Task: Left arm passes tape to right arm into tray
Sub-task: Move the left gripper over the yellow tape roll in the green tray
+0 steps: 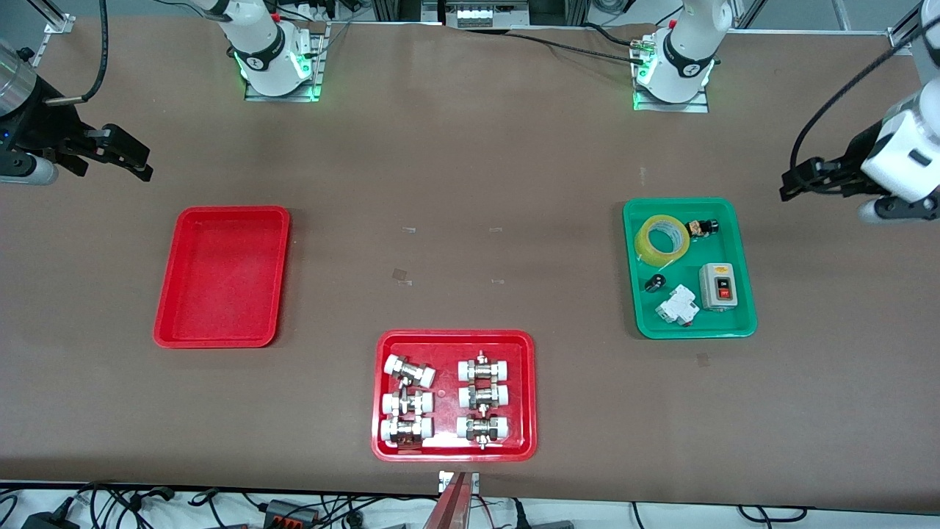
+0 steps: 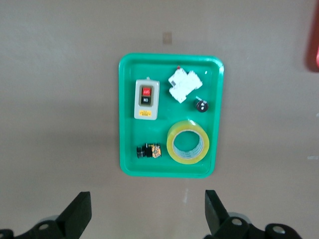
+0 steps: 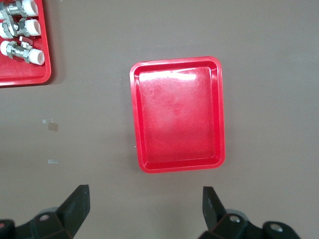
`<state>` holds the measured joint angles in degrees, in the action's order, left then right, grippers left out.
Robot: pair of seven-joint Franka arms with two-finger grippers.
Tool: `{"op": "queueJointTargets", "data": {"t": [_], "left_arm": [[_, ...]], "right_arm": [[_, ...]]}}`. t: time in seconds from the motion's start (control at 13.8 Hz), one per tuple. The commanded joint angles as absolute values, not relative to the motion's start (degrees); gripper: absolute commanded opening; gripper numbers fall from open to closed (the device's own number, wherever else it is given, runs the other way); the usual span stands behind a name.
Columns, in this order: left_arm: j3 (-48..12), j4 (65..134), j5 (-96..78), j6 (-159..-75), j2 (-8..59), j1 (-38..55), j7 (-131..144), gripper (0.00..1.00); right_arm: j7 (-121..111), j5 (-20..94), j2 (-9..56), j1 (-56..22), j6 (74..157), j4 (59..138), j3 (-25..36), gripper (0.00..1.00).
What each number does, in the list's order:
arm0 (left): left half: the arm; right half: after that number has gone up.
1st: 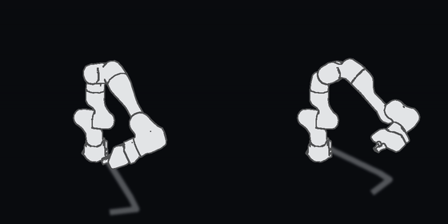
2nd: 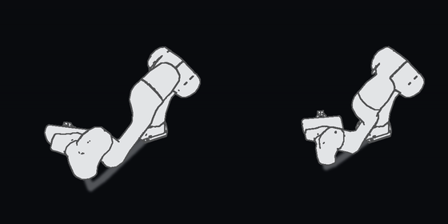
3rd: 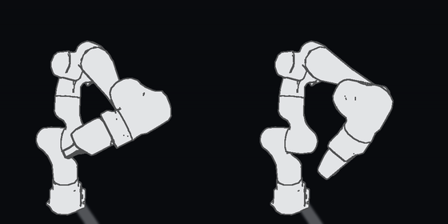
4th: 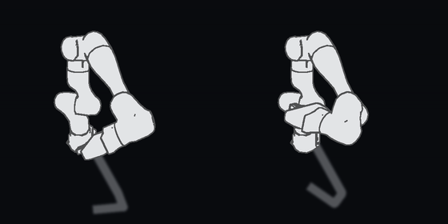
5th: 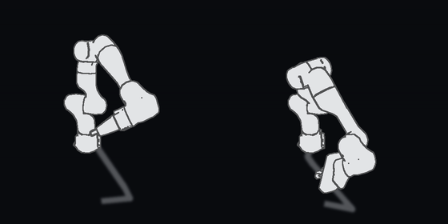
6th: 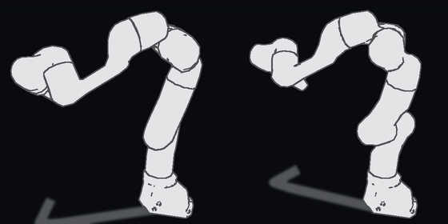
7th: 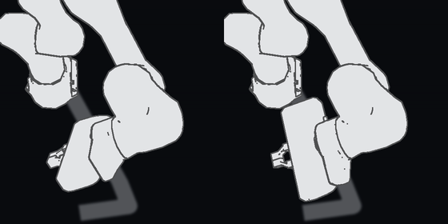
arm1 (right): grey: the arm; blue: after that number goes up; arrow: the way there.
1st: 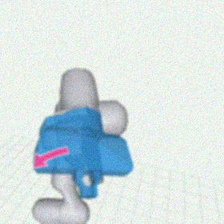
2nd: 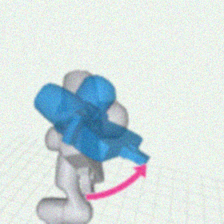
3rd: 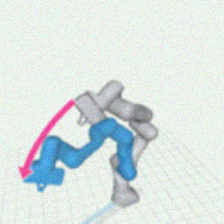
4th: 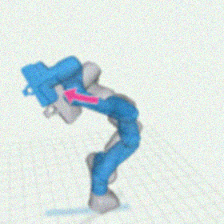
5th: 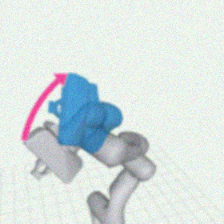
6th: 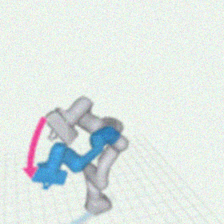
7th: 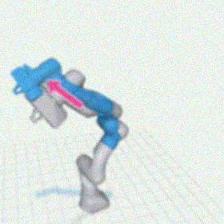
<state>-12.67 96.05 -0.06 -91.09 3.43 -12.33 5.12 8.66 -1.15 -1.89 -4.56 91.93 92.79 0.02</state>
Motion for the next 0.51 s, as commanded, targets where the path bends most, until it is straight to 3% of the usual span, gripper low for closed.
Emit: {"op": "queueJointTargets", "data": {"t": [0.0,0.22,0.43], "left_arm": [[-12.75,93.86,0.00,-89.82,11.76,-12.22,3.78,1.00],[-12.92,94.83,0.00,-92.09,19.32,-11.52,3.96,1.00],[-13.80,104.82,0.17,-99.11,17.76,-7.65,7.19,1.00]], "right_arm": [[8.09,-1.76,-1.85,-4.48,91.58,92.37,-0.09,1.00],[8.09,-1.76,-1.85,-4.57,91.58,92.46,-0.09,1.00],[8.00,-1.76,-1.93,-4.57,91.49,92.46,-0.09,1.00]]}}
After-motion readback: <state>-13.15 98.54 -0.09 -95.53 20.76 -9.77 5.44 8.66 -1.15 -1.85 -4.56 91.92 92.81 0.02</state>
